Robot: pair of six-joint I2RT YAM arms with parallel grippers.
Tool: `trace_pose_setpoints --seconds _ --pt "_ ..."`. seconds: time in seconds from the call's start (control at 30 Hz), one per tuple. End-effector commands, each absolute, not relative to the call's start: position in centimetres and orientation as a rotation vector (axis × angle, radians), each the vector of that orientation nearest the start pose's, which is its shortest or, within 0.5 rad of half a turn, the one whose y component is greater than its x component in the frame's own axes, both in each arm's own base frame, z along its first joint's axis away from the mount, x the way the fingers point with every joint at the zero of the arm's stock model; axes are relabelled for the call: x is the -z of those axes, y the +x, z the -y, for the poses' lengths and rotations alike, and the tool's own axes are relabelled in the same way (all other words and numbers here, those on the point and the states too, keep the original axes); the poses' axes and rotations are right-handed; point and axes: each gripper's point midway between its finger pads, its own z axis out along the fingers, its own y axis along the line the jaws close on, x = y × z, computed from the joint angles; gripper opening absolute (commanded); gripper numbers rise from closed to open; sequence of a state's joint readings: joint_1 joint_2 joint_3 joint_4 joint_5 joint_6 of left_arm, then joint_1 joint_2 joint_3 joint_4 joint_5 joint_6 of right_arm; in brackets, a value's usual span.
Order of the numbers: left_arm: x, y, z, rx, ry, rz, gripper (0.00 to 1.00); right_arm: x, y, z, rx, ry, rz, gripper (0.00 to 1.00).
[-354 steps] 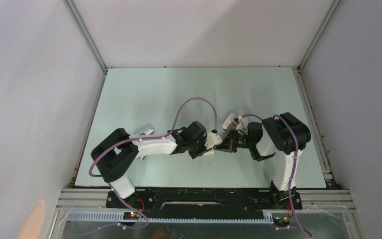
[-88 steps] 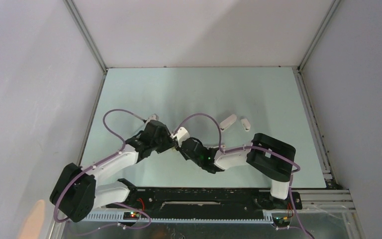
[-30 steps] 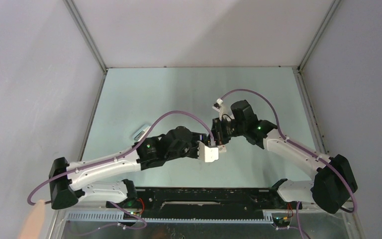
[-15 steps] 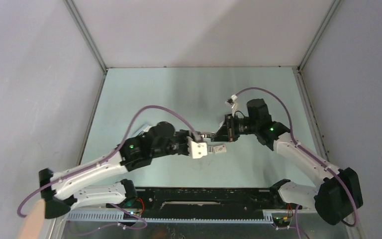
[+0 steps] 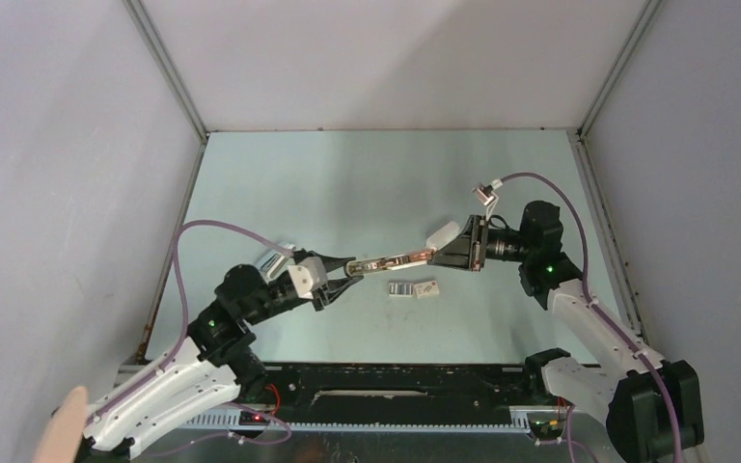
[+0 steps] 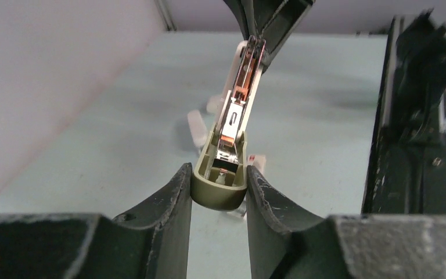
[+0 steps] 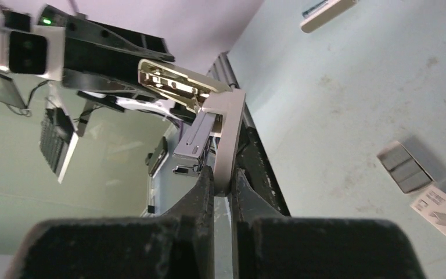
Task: Load the staples into the stapler
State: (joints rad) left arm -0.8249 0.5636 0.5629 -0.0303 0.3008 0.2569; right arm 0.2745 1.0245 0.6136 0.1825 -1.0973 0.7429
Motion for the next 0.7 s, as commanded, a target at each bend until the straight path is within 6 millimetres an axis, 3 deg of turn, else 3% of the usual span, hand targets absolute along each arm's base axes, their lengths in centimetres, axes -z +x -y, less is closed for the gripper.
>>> trace_pose_setpoints --seconds 0.0,0.23,0.5,0.6,0.67 --pt "-30.8 18.0 21.5 0.763 0.647 -1.207 0.01 -28.4 17.7 -22.6 -1.765 -0.562 -1.757 0.0" --pt "-29.7 18.5 19.9 0.854 0.402 -1.172 0.02 -29.0 17.6 -22.5 -1.811 -0.535 -1.733 0.0" --pt "-31.8 18.3 20.9 0.79 0.563 -1.206 0.0 -26.0 18.6 -24.0 -1.752 -0.528 -1.838 0.0" --pt "-32.2 18.8 21.4 0.724 0.652 -1.259 0.0 -24.8 19.2 -24.6 -1.689 -0.524 -1.898 0.19" --pt "-32.1 19.3 21.6 0.67 0.719 -1.298 0.0 -24.6 19.7 -24.7 -1.648 -0.513 -1.91 0.42"
